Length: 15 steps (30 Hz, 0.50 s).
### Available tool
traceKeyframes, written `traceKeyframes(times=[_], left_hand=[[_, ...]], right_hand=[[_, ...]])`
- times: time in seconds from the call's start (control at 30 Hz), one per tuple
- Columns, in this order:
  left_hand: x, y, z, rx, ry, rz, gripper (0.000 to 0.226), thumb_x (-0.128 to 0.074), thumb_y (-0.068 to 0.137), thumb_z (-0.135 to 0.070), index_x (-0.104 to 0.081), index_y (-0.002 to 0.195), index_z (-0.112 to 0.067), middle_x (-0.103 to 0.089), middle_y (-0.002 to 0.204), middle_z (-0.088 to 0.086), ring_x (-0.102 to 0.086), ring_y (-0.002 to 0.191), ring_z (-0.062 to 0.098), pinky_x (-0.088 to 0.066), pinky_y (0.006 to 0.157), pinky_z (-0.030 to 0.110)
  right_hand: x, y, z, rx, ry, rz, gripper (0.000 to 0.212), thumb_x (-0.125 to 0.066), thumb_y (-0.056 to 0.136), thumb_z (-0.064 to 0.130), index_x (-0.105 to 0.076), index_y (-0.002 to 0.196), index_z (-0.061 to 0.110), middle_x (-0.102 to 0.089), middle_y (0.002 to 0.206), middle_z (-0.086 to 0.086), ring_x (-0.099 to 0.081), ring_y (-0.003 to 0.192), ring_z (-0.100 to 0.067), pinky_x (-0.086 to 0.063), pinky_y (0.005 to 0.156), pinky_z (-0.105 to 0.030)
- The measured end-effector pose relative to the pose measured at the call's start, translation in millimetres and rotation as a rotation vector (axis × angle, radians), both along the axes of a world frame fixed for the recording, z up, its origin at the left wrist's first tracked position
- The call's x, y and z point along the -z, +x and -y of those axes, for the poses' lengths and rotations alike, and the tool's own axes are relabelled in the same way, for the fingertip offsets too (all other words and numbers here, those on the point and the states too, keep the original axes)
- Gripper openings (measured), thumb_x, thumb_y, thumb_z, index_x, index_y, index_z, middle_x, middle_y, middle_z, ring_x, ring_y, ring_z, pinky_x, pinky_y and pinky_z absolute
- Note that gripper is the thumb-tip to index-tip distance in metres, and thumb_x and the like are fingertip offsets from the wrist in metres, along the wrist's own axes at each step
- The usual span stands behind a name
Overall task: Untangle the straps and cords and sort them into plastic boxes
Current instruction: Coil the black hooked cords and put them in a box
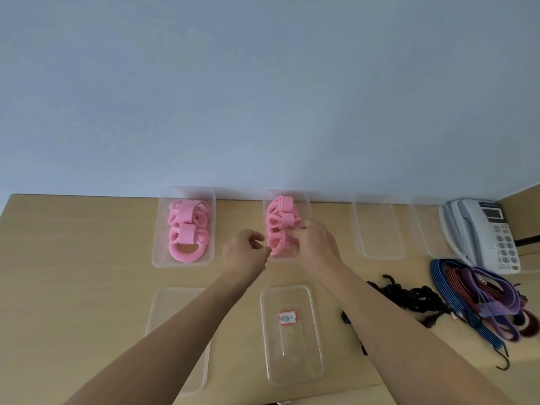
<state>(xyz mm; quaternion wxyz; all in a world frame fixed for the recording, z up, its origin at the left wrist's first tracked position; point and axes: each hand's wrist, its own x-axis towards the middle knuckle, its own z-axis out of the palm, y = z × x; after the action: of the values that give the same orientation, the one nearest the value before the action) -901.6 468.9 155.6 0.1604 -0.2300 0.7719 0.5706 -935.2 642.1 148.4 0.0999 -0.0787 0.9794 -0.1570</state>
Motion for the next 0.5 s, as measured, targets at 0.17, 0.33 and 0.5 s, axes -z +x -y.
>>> traceKeyframes(times=[0.17,0.33,0.5], left_hand=[[-11,15,-12,-0.029,-0.167,-0.211,0.026,-0.068,0.093,-0.018,-0.066,0.118,-0.020,-0.067,0.109,-0.005,-0.065,0.087,0.013,-0.056,0.084,0.040],[-23,36,-47,0.058,-0.213,-0.417,0.023,-0.068,0.094,-0.014,-0.069,0.117,-0.020,-0.062,0.111,-0.008,-0.062,0.090,0.000,-0.046,0.076,0.017],[-18,65,-100,0.281,-0.313,-0.423,0.016,-0.071,0.092,-0.014,-0.073,0.105,-0.022,-0.065,0.104,-0.010,-0.063,0.085,0.003,-0.047,0.074,0.018]], right_hand=[[-14,9,3,-0.039,-0.097,-0.017,0.030,-0.071,0.084,0.029,-0.067,0.113,0.035,-0.067,0.109,0.009,-0.062,0.091,-0.019,-0.054,0.073,-0.034],[-30,50,-26,0.050,-0.293,-0.122,0.038,-0.075,0.083,0.016,-0.069,0.121,0.020,-0.068,0.108,-0.004,-0.063,0.094,-0.025,-0.053,0.079,-0.037],[-29,123,-118,0.117,-0.259,-0.147,0.030,-0.076,0.083,0.013,-0.072,0.113,0.012,-0.068,0.103,-0.003,-0.064,0.096,-0.022,-0.053,0.085,-0.036]])
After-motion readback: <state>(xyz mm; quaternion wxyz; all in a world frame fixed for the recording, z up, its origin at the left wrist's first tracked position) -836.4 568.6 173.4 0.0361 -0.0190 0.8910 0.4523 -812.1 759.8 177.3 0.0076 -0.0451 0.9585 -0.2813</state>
